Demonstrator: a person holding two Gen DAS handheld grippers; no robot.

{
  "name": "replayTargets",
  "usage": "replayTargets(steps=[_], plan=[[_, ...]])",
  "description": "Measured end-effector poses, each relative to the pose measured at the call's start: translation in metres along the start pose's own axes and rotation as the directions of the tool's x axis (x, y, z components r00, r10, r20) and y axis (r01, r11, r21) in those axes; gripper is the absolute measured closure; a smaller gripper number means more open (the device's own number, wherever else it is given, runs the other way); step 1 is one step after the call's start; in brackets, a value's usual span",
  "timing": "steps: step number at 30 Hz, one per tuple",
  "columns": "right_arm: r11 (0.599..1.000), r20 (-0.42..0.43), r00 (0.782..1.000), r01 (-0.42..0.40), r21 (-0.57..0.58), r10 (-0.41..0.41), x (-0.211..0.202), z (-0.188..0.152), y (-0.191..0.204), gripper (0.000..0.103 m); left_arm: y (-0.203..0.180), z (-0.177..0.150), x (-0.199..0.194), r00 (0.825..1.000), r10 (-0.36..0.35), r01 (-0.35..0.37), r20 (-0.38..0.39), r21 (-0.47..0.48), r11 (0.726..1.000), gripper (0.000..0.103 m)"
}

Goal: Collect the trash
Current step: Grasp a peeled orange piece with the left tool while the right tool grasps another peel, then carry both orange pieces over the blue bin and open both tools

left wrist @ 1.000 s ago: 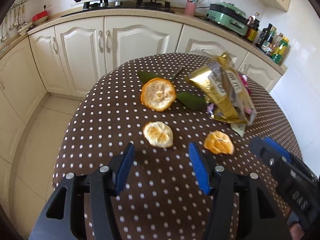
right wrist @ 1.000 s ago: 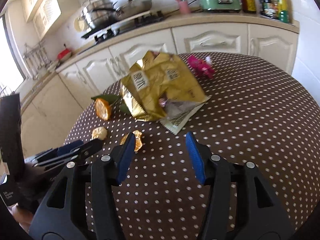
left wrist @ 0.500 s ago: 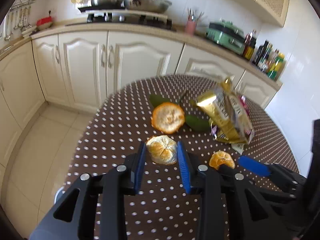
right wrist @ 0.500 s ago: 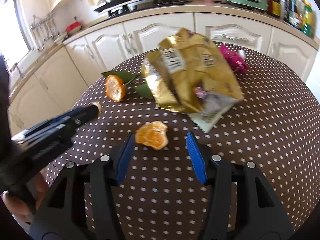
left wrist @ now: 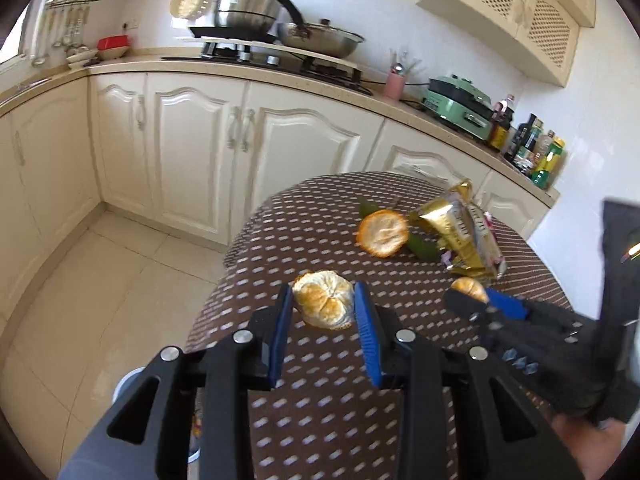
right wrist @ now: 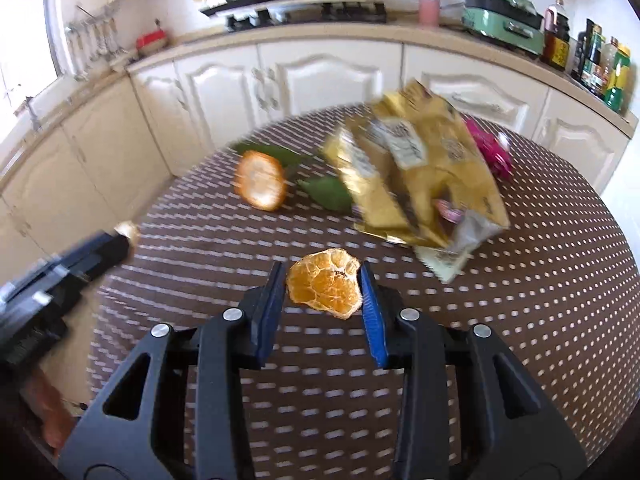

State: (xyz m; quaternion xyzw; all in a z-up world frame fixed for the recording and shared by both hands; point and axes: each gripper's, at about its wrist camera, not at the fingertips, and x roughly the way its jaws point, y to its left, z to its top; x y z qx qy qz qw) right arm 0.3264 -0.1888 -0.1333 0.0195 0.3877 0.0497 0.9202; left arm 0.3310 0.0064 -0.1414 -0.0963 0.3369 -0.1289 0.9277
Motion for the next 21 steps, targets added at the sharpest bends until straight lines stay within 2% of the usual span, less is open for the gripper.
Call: replayTargets(steps=[3, 9, 14, 21], plan=[[0.997, 0.039, 0.996, -0.078, -0.024, 0.079, -0.014, 0.0, 0.031, 0.067, 0.016, -0.009, -0.012, 1.0, 0.027, -0.027, 0.002, -0.015, 1.0, 0.072], [0.968, 0.083, 0.966, -0.239, -0.077, 0.245, -0.018, -0.011, 0.112, 0.067, 0.075, -0.033, -0.042, 0.993, 0.118, -0.118, -0.01, -0.074, 0.99, 0.072], [0.94, 0.03, 0.945, -0.319, -0.124, 0.325, -0.001, -0.028, 0.175, 0.067, 0.132, -0.057, -0.063, 0.98, 0.194, -0.198, -0.044, -0.141, 0.97, 0.072], [0.915, -0.056, 0.931, -0.364, -0.177, 0.36, 0.025, -0.052, 0.236, 0.066, 0.194, -0.077, -0.07, 0.958, 0.269, -0.285, -0.102, -0.219, 0.933, 0.072]])
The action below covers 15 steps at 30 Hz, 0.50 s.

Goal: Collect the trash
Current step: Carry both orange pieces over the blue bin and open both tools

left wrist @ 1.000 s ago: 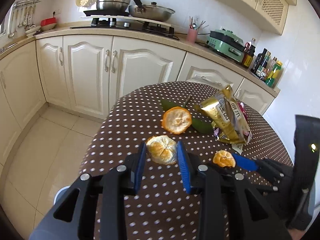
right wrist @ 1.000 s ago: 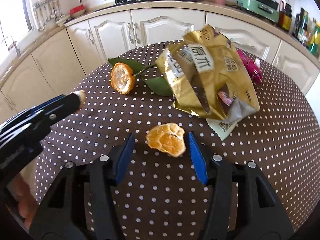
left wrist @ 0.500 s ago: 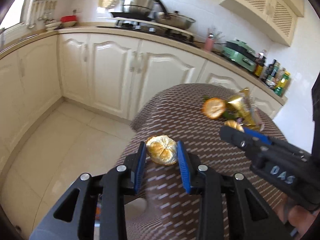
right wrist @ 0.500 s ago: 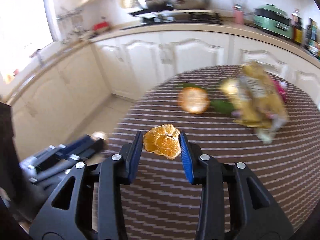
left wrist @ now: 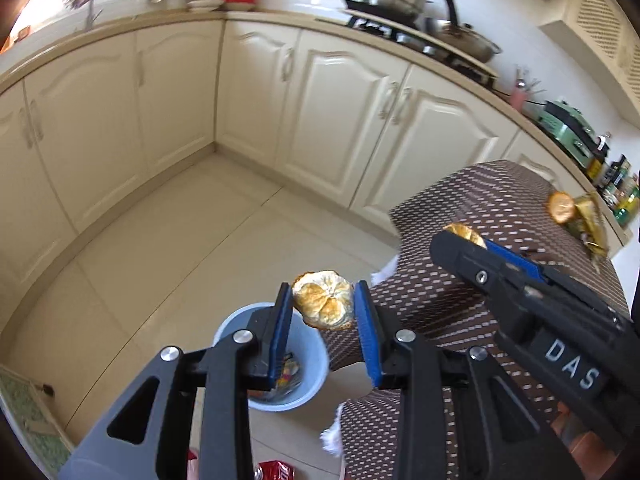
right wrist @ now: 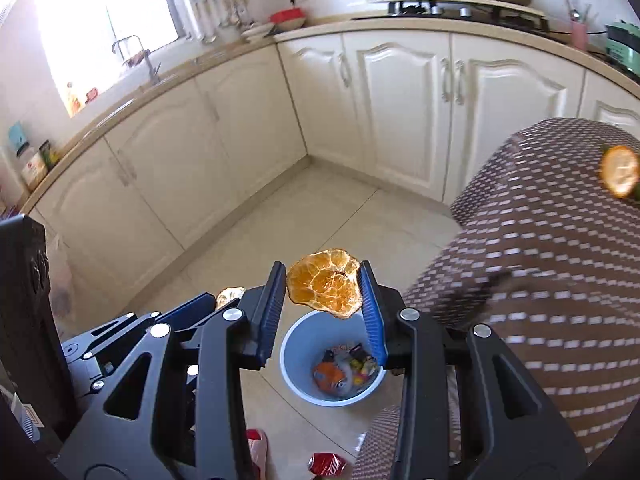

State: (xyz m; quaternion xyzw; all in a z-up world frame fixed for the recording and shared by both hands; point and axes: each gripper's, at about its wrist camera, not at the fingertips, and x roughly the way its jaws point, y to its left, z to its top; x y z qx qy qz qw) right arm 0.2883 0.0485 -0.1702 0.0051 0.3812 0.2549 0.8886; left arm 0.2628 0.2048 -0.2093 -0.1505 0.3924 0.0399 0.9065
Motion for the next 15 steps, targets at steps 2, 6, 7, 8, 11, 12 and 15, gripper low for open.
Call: replayTargets(steps=[2, 6, 7, 8, 11, 12, 15], plan=[[1.0, -0.022, 1.0, -0.007, -0.013, 0.007, 0.013, 0.0, 0.009, 0.066, 0.011, 0.0, 0.006, 1.0, 0.019, -0.019, -0.019, -0.017, 1.0, 0.072], [1.0, -0.05, 0.999, -0.007, -0.025, 0.006, 0.029, -0.001, 0.018, 0.066, 0.023, 0.0, 0.019, 0.998, 0.031, -0.033, -0.048, -0.038, 0.999, 0.072], [1.0, -0.057, 0.998, -0.008, -0.025, 0.007, 0.033, -0.001, 0.018, 0.066, 0.024, 0.0, 0.022, 0.998, 0.034, -0.036, -0.053, -0.039, 0.999, 0.072], [1.0, -0.06, 0.998, -0.008, -0.025, 0.006, 0.036, -0.001, 0.02, 0.066, 0.025, 0.0, 0.025, 0.998, 0.036, -0.039, -0.06, -0.038, 0.999, 0.071], [1.0, -0.069, 0.998, -0.007, -0.024, 0.005, 0.044, -0.001, 0.02, 0.066, 0.026, 0.001, 0.03, 0.997, 0.044, -0.046, -0.056, -0.031, 0.998, 0.071], [1.0, -0.07, 0.998, -0.005, -0.022, 0.004, 0.046, -0.001, 0.02, 0.066, 0.026, 0.002, 0.032, 0.997, 0.039, -0.04, -0.061, -0.027, 0.999, 0.071], [1.0, -0.074, 0.997, -0.005, -0.013, 0.004, 0.051, 0.0, 0.018, 0.066, 0.025, 0.004, 0.037, 0.997, 0.042, -0.043, -0.062, -0.018, 0.999, 0.067]])
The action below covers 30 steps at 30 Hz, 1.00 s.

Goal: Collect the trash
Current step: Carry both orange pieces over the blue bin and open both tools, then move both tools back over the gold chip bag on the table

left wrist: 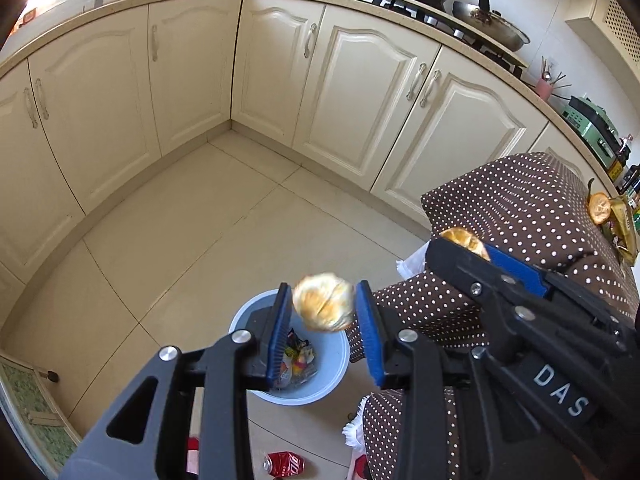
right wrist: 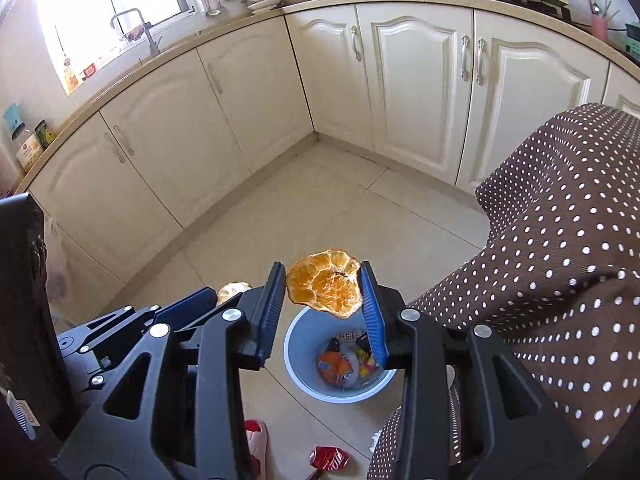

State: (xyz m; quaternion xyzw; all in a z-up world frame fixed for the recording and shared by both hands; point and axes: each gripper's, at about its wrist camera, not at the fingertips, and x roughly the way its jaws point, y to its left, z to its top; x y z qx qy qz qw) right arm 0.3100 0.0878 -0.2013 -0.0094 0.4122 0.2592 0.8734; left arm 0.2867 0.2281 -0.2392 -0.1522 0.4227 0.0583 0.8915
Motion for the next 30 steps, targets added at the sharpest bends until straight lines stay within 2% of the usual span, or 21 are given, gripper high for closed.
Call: replayTargets(steps=[10, 26, 28, 30], plan=[[1.0, -0.007, 1.0, -0.008, 0.01, 0.008, 0.01, 0.002, -0.002, 0.065, 0.002, 0.003, 0.008, 1.0, 0.016, -0.016, 0.007, -0.014, 1.0, 0.057], [1.0, -0.007, 1.0, -0.028, -0.002, 0.028, 0.02, 0.006, 0.007, 0.065, 0.014, 0.004, 0.007, 0.999, 0.047, -0.047, 0.009, -0.012, 0.999, 0.057], [1.0, -0.002, 1.0, -0.028, -0.004, 0.028, 0.021, 0.007, 0.008, 0.064, 0.015, 0.004, 0.007, 0.999, 0.049, -0.048, 0.011, -0.015, 0.999, 0.057], [1.0, 0.005, 1.0, -0.028, -0.003, 0.028, 0.022, 0.008, 0.007, 0.056, 0.014, 0.005, 0.006, 0.999, 0.051, -0.05, 0.012, -0.017, 0.999, 0.057]])
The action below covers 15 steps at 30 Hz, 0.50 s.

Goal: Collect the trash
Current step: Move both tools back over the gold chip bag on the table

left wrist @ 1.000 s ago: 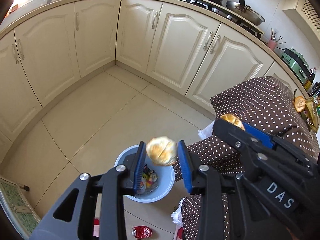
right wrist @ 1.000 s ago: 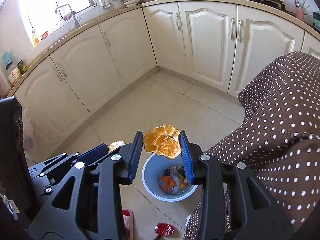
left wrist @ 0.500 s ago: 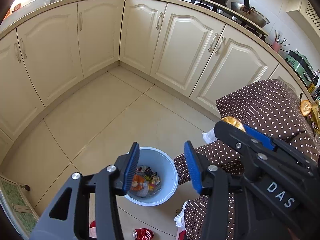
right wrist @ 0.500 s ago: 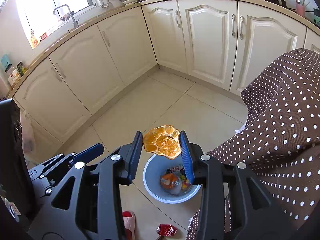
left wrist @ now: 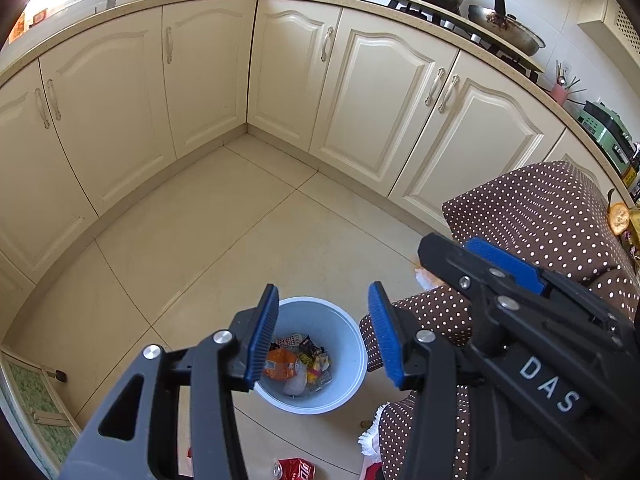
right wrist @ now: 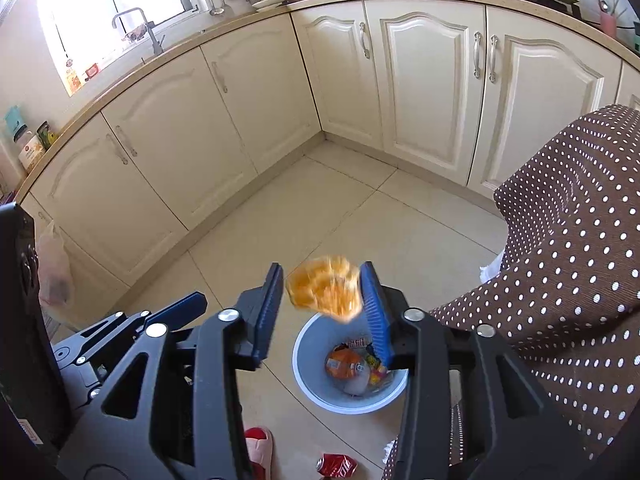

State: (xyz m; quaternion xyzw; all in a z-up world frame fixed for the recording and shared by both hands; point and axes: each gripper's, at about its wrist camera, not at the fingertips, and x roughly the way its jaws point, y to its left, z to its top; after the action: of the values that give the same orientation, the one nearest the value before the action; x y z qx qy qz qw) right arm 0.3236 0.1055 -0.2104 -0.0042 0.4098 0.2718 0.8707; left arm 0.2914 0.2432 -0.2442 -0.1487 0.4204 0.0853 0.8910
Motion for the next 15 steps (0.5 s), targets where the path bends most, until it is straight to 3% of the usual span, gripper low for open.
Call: replayTargets(steps=[8, 15], plan=[[1.0, 0.025, 1.0, 0.008, -0.001, -0.008, -0.007, 0.004, -0.001, 0.054, -0.006, 0.004, -0.007, 1.0, 0.0, 0.0, 0.016, 0.006, 1.0, 0.057], [1.0, 0.09, 0.996, 0.026, 0.009, -0.026, -0.042, 0.01, -0.013, 0.054, -0.024, 0.009, -0.032, 0.998, -0.01, 0.008, 0.059, 0.028, 1.0, 0.057]])
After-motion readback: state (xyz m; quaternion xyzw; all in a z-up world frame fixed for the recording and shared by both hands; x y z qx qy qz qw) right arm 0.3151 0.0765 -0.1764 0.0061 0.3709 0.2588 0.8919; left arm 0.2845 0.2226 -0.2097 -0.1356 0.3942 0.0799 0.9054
